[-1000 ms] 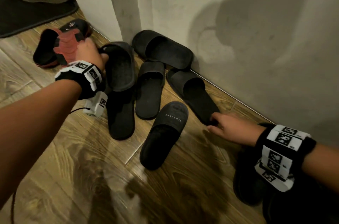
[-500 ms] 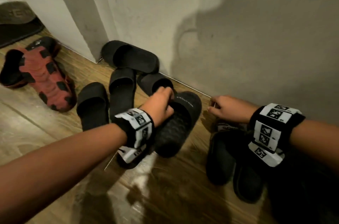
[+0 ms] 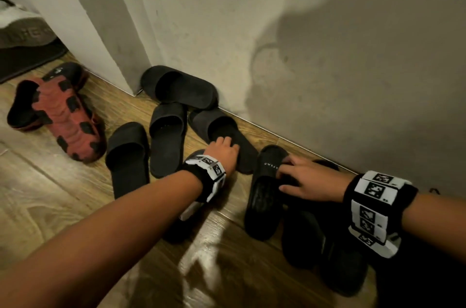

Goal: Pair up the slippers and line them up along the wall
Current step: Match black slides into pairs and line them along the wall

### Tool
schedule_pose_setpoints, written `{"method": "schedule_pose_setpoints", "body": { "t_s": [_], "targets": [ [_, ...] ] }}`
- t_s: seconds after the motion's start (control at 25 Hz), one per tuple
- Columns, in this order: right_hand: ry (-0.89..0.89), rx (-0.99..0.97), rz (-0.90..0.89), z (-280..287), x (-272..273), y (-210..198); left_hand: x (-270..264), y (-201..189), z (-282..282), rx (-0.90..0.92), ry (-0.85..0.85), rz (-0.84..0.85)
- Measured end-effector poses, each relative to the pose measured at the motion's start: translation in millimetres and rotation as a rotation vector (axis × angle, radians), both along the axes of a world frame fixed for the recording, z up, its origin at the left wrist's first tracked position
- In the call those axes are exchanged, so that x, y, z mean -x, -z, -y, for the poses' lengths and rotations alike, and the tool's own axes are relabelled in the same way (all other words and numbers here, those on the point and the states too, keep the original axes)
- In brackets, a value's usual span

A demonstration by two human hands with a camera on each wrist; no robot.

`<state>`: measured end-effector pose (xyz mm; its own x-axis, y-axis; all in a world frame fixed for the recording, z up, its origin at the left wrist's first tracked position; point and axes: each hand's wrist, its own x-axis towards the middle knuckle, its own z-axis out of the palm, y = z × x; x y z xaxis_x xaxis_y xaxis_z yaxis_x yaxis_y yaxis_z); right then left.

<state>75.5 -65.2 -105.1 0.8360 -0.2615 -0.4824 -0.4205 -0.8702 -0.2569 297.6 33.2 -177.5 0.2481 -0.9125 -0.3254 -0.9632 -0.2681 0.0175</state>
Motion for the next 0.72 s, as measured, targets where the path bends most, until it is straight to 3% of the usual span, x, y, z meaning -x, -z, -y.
{"method": "schedule_pose_setpoints", "body": {
  "t_s": [0.12,0.24,0.32,0.4,0.52,0.64,0.72],
  "targets": [
    [-0.102,0.013,0.027,-1,-6,1,-34,-4,2,-0.053,-0.101,-0.011],
    [-0.204,0.013,-0.066,-5,-10,8,-54,-19,-3,0.039,-0.167,-0.075],
    [-0.214,0.038,-0.081,-8,-11,12,-58,-27,-15,0.123,-0.114,-0.152],
    [-0.215,0.077,-0.091,-10,-13,13,-58,-34,-35,-0.017,-0.002,-0.201],
    [-0.241,0.138,-0.162,-16,-21,11,-60,-32,-64,-0.345,0.157,-0.076],
    [-0.240,0.162,-0.204,-20,-29,6,-60,-29,-74,-0.264,0.204,0.084],
    [-0.212,0.136,-0.238,-23,-33,4,-63,-36,-74,-0.271,0.145,0.057]
  ]
}}
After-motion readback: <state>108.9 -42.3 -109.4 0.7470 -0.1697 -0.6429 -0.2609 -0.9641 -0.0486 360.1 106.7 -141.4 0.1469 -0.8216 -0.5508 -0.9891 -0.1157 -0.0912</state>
